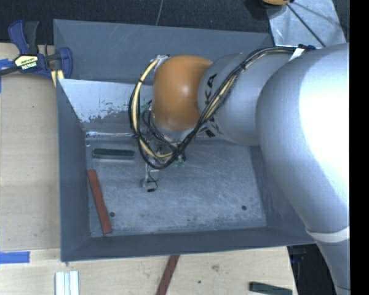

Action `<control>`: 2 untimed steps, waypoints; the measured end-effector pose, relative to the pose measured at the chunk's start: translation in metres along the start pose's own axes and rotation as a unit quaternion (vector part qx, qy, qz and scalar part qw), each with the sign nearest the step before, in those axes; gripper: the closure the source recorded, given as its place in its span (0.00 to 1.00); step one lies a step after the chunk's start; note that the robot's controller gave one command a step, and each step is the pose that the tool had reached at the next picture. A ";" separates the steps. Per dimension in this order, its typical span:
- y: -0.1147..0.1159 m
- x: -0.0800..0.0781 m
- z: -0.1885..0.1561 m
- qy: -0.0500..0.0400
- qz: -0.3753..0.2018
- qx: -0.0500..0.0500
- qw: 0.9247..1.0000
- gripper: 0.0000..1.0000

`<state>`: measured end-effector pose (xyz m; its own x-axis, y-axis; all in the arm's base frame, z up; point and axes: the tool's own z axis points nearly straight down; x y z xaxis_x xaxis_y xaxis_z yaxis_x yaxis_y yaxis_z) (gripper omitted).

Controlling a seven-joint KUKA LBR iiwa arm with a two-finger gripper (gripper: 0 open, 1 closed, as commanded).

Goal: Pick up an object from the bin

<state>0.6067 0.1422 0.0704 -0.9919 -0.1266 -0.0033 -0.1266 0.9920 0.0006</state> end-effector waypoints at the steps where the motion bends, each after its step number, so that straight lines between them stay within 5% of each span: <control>1: 0.078 -0.010 -0.001 -0.001 0.025 -0.001 1.000 1.00; 2: 0.078 -0.010 -0.001 -0.001 0.026 -0.001 1.000 1.00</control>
Offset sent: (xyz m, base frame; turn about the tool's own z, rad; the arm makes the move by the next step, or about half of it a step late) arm 0.0000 0.0000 0.0000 0.0000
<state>0.6072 0.2209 0.0716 -0.9971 -0.0758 -0.0060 -0.0759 0.9971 0.0030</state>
